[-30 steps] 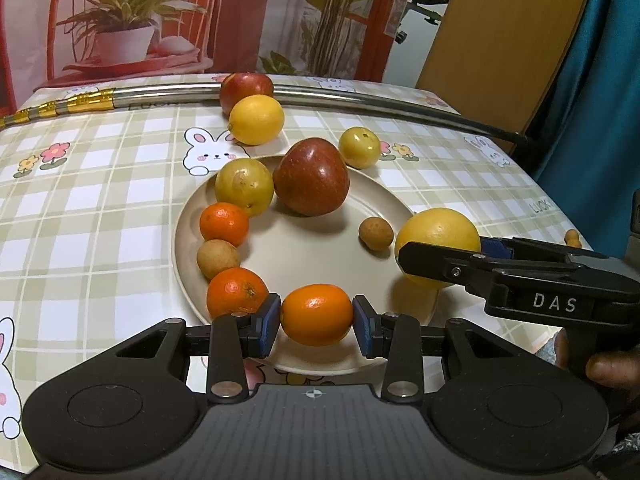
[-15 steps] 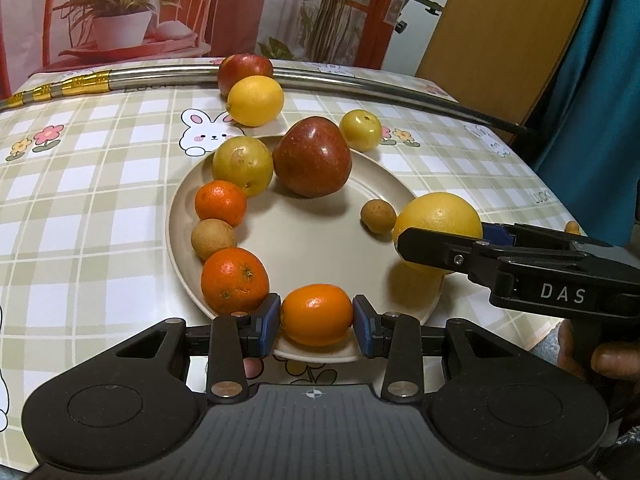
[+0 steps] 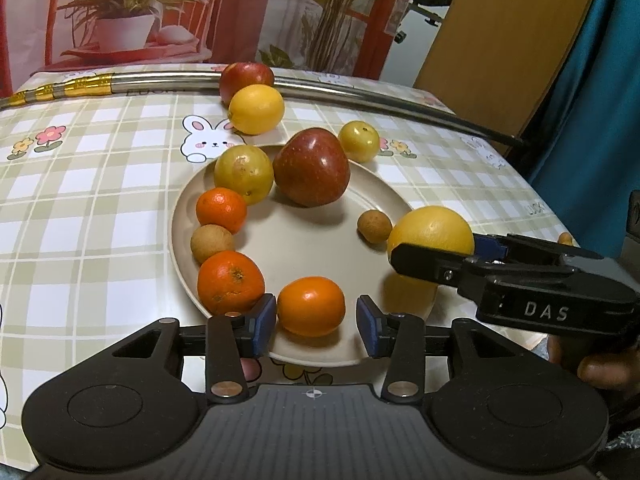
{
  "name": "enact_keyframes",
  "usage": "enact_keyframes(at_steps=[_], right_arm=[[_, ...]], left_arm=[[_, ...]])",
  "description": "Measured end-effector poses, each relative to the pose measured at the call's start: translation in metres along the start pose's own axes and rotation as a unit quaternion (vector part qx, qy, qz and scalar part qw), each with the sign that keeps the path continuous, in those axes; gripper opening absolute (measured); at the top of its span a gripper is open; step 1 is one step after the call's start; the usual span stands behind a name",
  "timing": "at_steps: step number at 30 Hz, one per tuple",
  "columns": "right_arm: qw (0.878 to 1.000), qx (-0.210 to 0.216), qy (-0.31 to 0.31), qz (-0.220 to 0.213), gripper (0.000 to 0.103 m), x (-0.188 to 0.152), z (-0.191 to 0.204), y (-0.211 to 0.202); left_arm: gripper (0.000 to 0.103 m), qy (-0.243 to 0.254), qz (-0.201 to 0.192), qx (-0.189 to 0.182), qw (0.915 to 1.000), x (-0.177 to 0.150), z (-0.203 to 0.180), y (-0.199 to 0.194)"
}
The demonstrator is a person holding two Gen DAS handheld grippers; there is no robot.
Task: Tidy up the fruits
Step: 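Carry the mandarin and grapefruit over the white plate and open both grippers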
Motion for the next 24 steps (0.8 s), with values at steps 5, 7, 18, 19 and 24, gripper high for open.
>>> enact_keyframes(at_steps=[5, 7, 18, 19, 24], right_arm=[[1.000, -0.008, -0.022, 0.003, 0.057, 0.000, 0.003, 0.001], [0.999, -0.014, -0.040, 0.006, 0.057, -0.001, 0.005, 0.003], [0.996, 0.013, -0.083, 0.042, 0.057, -0.016, 0.032, 0.018], [0.996, 0.014, -0.083, 0.041, 0.057, -0.016, 0.033, 0.018], [0.996, 0.017, -0.080, 0.041, 0.057, -0.017, 0.033, 0.017]], left_arm=[[0.047, -0.007, -0.015, -0.002, 0.9999, 0.004, 0.001, -0.004], [0.047, -0.013, -0.024, -0.003, 0.9996, 0.006, 0.003, -0.008], [0.046, -0.018, -0.057, -0.004, 0.9982, 0.015, 0.004, -0.018], [0.046, -0.019, -0.058, -0.004, 0.9981, 0.016, 0.004, -0.018], [0.047, -0.019, -0.058, -0.005, 0.9981, 0.015, 0.005, -0.018]])
Point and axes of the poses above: each gripper's, at about its wrist camera, not at the fingertips, and y roughly the way its jaws point, z to its left, x to its top, the point moved 10 cm from there along y, roughly the way its jaws point, and after that the axes turned 5 degrees about -y, right-handed, at the moved point
